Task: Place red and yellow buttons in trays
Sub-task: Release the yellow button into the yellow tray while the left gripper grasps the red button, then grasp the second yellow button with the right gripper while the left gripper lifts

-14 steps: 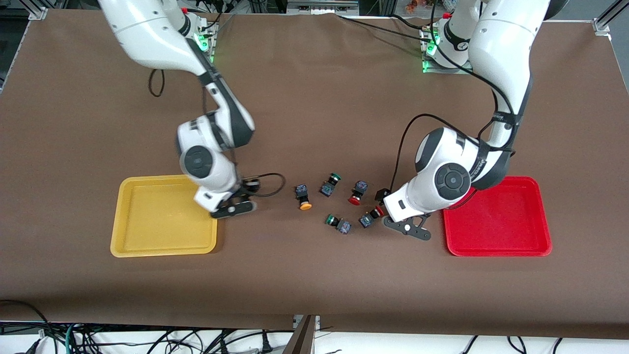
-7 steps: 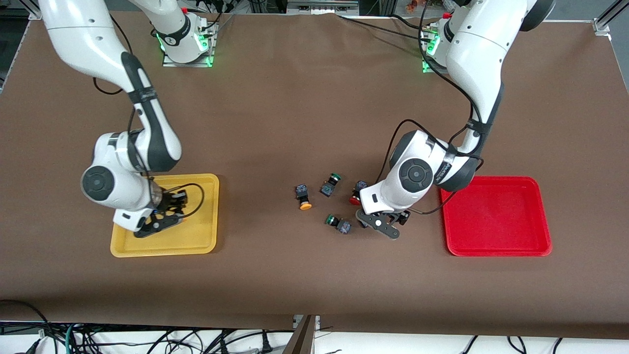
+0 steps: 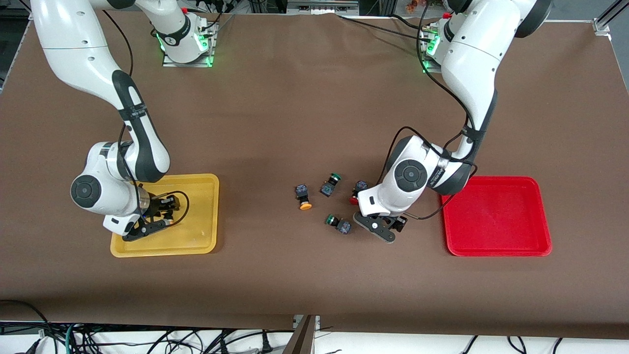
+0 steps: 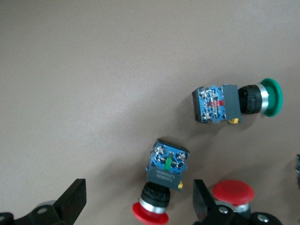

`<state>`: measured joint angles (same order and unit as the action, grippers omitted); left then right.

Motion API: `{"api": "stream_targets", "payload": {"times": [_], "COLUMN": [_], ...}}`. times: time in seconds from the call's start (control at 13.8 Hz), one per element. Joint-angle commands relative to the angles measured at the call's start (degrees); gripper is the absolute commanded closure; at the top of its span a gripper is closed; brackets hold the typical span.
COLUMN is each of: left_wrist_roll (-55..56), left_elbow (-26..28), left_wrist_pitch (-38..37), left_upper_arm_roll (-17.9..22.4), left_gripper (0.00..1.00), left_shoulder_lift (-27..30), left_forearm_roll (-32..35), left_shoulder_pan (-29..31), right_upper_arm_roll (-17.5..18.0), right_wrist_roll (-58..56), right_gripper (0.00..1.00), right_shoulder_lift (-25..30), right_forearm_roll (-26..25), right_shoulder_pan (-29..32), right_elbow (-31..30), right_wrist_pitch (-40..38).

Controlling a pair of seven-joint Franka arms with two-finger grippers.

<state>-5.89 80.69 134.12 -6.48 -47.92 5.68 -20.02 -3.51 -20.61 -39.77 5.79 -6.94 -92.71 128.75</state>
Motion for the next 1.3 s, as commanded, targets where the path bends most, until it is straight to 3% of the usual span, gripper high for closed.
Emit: {"api": "stream_targets", "payload": {"times": [0.0,0.14,0.51,1.01,1.08,1.23], "left_wrist_roll": [-0.96,-0.96,-1.05,-0.96,-0.96,-0.70], "left_elbow": [-1.77,-1.85,-1.41,-1.77,-1.85,-1.85], "left_wrist_pitch": [1.14,1.23,1.14,1.23,1.23,1.23], "left_upper_arm_roll": [0.50,0.50,0.41,0.41,0.41,0.41], "left_gripper": [0.00,0.00,0.00,0.01,0.09,0.36], "left_shoulder_lift": [-2.08,-2.79,-2.97,-4.11,-4.11,-4.02], "left_forearm_roll": [1.18,1.09,1.09,1.00,0.92,0.91], "left_shoulder_pan": [-0.46,-0.54,-0.98,-1.34,-1.34,-1.34], "right_upper_arm_roll": [0.87,2.09,9.82,9.83,9.75,9.66], "right_wrist_roll": [2.83,8.81,24.37,39.04,40.98,44.85], "right_gripper": [0.00,0.00,0.00,0.00,0.00,0.00], "right_shoulder_lift": [1.10,1.10,1.19,-3.20,-3.73,-4.70], "right_forearm_roll": [1.68,2.47,3.18,2.56,2.56,2.47], "right_shoulder_pan": [-1.40,-2.90,-7.37,-19.68,-20.91,-22.58], "right_elbow": [5.85,7.72,8.07,8.69,8.60,8.51], "right_wrist_pitch": [-8.04,-10.36,-8.61,6.06,7.29,9.32]}}
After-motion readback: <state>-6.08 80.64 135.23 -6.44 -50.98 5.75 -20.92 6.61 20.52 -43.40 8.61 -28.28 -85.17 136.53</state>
